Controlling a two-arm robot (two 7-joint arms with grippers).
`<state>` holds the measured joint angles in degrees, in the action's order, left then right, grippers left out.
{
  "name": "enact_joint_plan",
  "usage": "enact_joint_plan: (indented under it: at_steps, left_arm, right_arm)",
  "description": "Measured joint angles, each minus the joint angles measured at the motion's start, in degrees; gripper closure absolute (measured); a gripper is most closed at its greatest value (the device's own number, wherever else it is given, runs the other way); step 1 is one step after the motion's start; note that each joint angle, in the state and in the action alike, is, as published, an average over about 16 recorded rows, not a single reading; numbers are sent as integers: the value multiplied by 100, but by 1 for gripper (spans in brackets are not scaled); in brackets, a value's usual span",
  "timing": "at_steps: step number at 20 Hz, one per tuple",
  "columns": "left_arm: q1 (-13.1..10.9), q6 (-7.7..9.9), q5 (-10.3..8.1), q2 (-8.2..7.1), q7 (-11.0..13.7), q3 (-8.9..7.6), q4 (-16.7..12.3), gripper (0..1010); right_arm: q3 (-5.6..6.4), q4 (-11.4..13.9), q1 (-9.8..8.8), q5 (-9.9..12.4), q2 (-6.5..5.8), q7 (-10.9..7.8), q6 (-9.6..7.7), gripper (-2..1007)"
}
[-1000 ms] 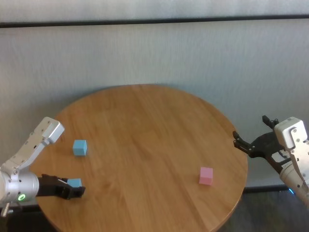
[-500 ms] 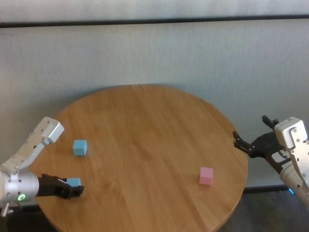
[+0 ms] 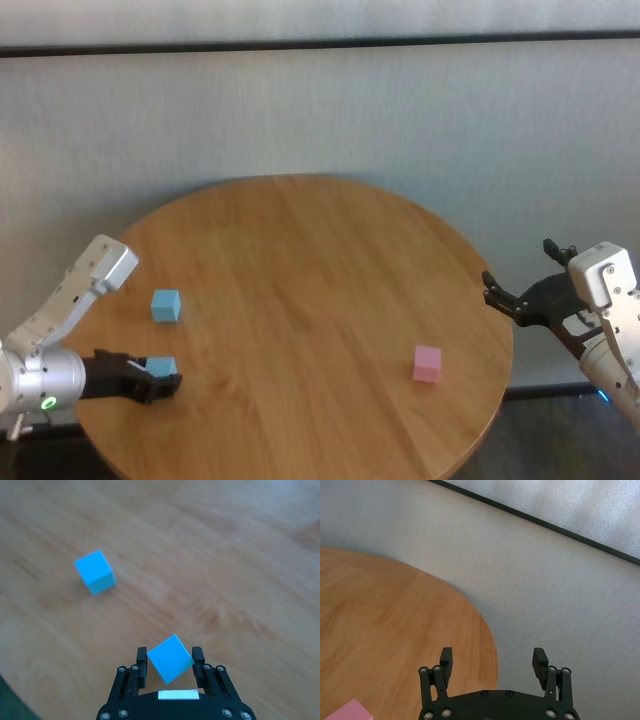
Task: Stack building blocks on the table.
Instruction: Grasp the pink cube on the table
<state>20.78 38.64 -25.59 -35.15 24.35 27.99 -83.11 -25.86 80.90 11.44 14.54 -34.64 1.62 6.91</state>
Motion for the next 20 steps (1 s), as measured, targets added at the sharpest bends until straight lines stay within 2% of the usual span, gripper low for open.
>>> enact_joint_plan:
  at_steps: [8, 14, 20]
  left_arm:
    - [183, -501, 232, 23, 372, 180, 74, 450]
    - [403, -871, 419, 54, 751, 424, 179, 450]
    - [684, -1159, 589, 104, 1164, 721, 332, 450]
  right_arm:
    - [0, 0, 0, 0, 0, 0, 0, 0]
    - [0, 0, 0, 0, 0, 0, 0, 0]
    - [0, 0, 0, 0, 0, 0, 0, 0]
